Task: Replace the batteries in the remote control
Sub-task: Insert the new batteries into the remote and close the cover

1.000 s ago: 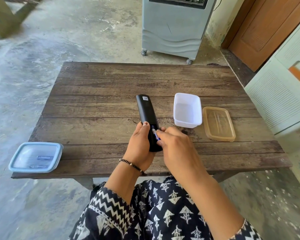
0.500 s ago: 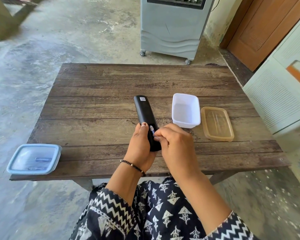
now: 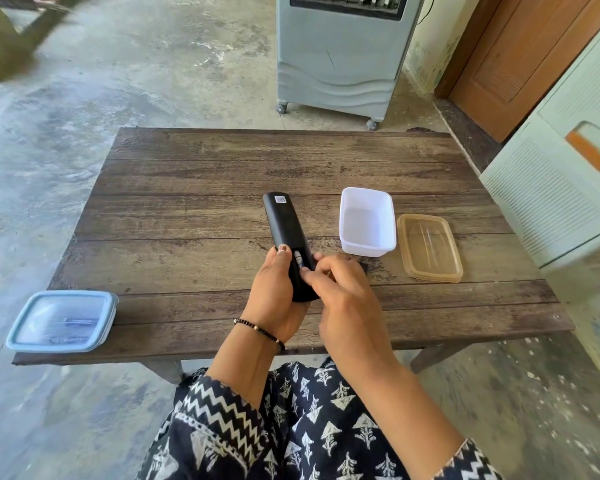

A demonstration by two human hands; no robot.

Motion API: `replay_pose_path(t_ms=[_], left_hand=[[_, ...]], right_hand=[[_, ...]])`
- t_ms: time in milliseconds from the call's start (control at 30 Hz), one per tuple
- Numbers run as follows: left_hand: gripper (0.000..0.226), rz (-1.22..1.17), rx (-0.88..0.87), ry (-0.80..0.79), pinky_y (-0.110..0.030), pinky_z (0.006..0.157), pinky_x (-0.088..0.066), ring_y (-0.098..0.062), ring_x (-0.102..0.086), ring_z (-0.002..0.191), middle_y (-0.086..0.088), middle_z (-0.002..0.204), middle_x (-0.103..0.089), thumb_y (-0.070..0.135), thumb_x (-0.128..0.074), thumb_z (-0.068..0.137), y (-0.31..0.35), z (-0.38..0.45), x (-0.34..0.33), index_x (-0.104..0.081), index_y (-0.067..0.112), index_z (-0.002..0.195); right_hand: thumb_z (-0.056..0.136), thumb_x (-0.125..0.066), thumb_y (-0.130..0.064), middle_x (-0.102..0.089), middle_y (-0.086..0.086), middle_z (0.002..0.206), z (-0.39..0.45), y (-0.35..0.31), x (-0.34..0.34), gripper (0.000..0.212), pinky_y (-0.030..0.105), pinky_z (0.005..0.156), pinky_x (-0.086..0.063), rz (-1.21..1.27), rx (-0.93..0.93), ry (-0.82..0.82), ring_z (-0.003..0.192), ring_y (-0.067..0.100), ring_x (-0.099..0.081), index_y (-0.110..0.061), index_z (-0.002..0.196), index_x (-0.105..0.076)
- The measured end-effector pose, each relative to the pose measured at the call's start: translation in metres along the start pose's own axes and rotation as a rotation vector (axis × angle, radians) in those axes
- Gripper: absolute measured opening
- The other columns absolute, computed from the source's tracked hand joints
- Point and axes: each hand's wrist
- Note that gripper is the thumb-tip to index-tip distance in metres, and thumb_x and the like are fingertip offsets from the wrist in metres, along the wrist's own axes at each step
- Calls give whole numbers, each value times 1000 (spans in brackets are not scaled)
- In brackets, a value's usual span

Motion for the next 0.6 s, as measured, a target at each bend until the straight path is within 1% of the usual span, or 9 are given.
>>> replay_pose_path(t_ms=[67,100,200,267,300,367,433,500,600], left_hand=[[22,-16,10,-4,-34,70,-56,-22,-59,76,-14,89,-56,22,-28,100,0,0,3,-45,9,104],[23,-26,17,-4,-33,69,-56,-23,-59,76,-14,88,-56,22,-28,100,0,0,4,-44,9,107],[28,-51,29,6,-37,76,-55,-26,-57,85,-15,93,-56,25,-28,100,0,0,9,-42,9,118],[34,-47,39,5,-38,82,-52,-26,-56,91,-15,95,-57,27,-28,100,1,2,11,-39,8,126],[37,-39,47,-4,-37,81,-52,-25,-56,89,-15,94,-58,27,-28,100,2,1,11,-38,7,129],[37,-3,53,-26,-32,70,-54,-23,-58,80,-14,93,-60,24,-32,99,4,-1,10,-39,4,129],[28,32,39,-46,-31,62,-52,-23,-56,72,-15,92,-60,12,-35,96,6,-3,10,-40,4,123],[27,41,32,-47,-31,61,-53,-23,-55,69,-16,91,-59,2,-35,94,6,-7,10,-40,6,120],[31,65,36,-57,-31,65,-56,-23,-57,71,-18,93,-61,-2,-36,94,3,-11,12,-39,0,125]], right_hand=[[84,-36,0,-59,9,97,-2,1,-3,38,38,78,-53,-31,8,-14,97,27,-55,-2,110,-64],[83,-40,3,-59,8,98,-4,2,-4,38,38,80,-52,-23,-1,-25,98,26,-54,-4,111,-64],[76,-54,16,-58,3,100,-3,9,-5,48,35,86,-50,63,-34,-73,99,19,-50,-11,116,-64],[79,-52,16,-57,1,101,-2,10,-3,50,27,91,-46,143,-54,-88,101,15,-49,-13,117,-63],[80,-50,16,-58,-1,101,-2,9,0,47,21,92,-44,201,-81,-79,100,12,-50,-13,115,-64],[83,-48,13,-61,-5,96,-1,10,7,41,11,86,-43,312,-188,-31,94,6,-55,-14,108,-66],[86,-51,7,-63,-8,92,0,21,13,30,5,76,-43,338,-348,37,86,-2,-57,-15,99,-67],[86,-56,1,-65,-5,92,1,41,14,21,8,71,-46,254,-463,55,80,2,-59,-14,95,-67],[82,-63,-5,-63,3,97,2,66,9,23,26,77,-49,107,-549,-53,82,14,-56,-11,104,-66]])
Point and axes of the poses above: each hand's wrist, its own z-axis towards the middle knuckle, its own x-axis out of the back of the hand, y = z × x
